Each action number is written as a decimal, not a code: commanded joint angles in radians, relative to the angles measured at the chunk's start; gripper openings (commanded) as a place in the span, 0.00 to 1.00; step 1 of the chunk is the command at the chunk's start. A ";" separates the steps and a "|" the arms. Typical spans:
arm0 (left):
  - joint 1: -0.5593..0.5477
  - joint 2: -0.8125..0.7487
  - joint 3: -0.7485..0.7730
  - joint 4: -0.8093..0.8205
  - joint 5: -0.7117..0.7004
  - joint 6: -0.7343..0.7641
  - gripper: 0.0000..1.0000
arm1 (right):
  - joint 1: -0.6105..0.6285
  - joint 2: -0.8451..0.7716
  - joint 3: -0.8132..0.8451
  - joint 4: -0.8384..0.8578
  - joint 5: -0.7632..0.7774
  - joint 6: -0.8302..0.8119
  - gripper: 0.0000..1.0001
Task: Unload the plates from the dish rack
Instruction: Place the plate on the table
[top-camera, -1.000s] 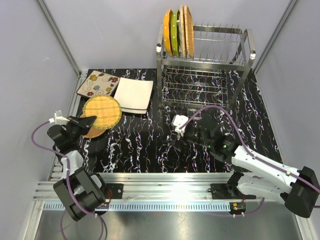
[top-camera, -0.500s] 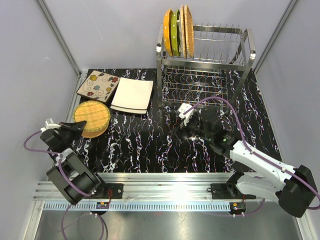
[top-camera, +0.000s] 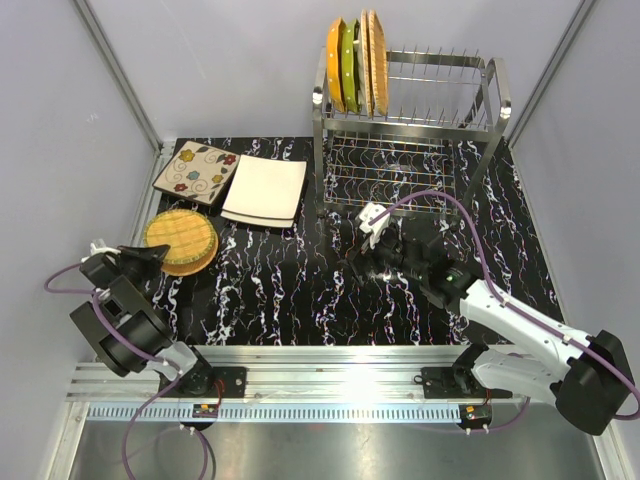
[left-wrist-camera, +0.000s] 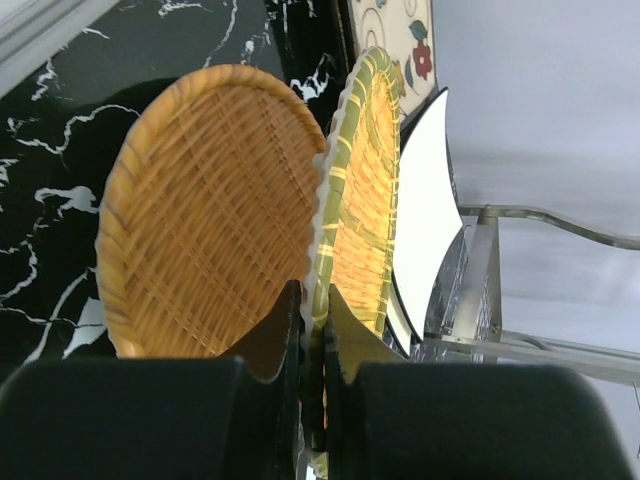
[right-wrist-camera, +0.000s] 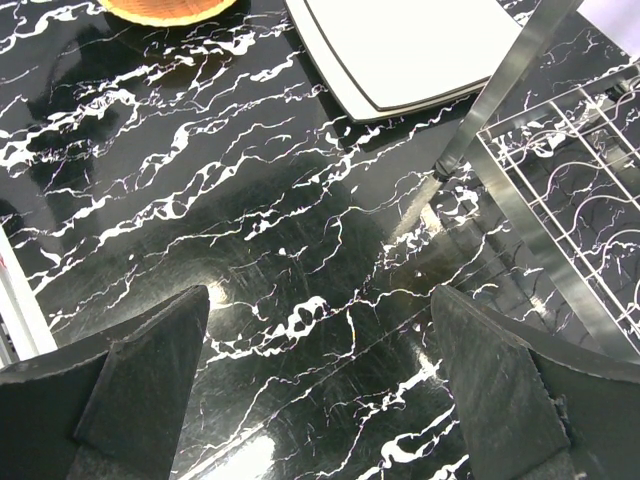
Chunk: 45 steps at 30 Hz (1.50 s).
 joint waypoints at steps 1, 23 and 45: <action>0.006 0.033 0.059 0.097 -0.009 0.029 0.03 | -0.012 0.007 0.056 0.025 -0.017 0.019 1.00; -0.027 0.096 0.134 -0.075 -0.033 0.124 0.31 | -0.028 0.008 0.060 0.027 -0.036 0.027 1.00; -0.085 -0.088 0.279 -0.598 -0.351 0.424 0.77 | -0.032 -0.009 0.059 0.028 -0.050 0.026 1.00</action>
